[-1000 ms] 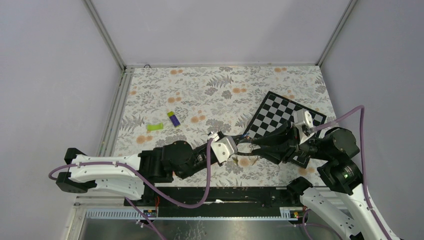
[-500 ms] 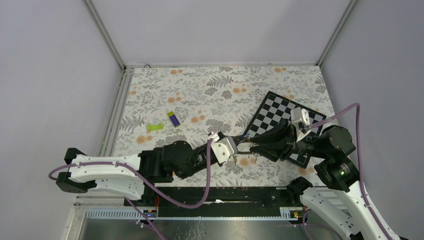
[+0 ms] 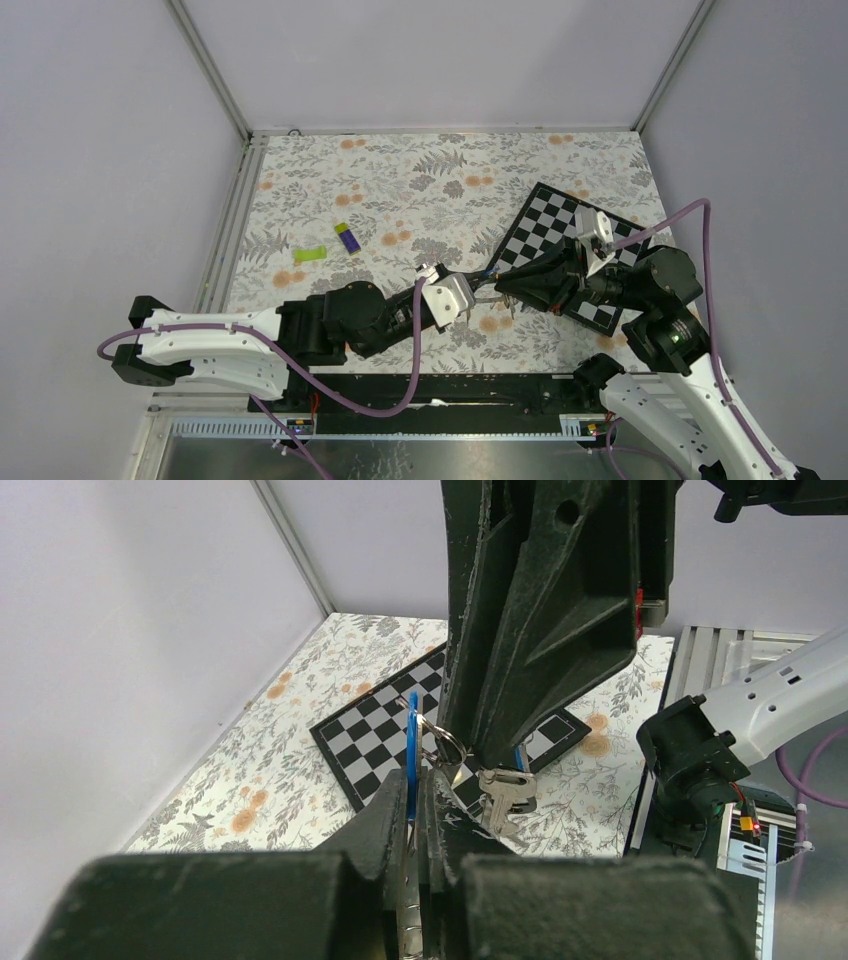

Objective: Remove the keys from the keyring

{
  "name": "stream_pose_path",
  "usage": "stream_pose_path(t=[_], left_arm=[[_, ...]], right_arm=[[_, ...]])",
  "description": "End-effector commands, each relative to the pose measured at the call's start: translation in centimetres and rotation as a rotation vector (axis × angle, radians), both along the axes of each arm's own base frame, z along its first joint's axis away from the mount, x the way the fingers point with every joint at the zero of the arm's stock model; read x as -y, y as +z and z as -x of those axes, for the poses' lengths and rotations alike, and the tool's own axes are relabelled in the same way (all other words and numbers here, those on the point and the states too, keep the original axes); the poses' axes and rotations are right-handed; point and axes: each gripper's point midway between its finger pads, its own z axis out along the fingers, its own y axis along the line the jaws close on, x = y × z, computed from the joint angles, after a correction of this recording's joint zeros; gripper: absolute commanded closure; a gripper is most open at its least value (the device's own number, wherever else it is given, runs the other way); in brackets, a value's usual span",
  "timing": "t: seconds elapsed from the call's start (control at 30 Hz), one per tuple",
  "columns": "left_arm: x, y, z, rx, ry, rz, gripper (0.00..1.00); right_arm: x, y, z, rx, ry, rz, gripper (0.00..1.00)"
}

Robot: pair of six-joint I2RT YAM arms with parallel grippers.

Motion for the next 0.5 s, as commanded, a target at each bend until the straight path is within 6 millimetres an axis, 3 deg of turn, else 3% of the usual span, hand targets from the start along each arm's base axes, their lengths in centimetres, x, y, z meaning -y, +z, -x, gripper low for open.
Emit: stream_pose_path(t=[0.0,0.37,0.47], left_arm=[[-0.7,5.1,0.3,-0.008,-0.014,0.167,1.0],[-0.6,5.2,0.4,-0.011,-0.022,0.172,1.0],[-0.5,5.0,0.4,-0.011,-0.023,0.167,1.0]], right_arm=[[-0.2,0.4,0.0,0.019,0.015,-0.015,0.8],[0.0,-0.2,-1.3,0.006,-0.059,-0.002,1.0],[0.2,0.0,-1.6,0.013,-0.087,-0.008,1.0]])
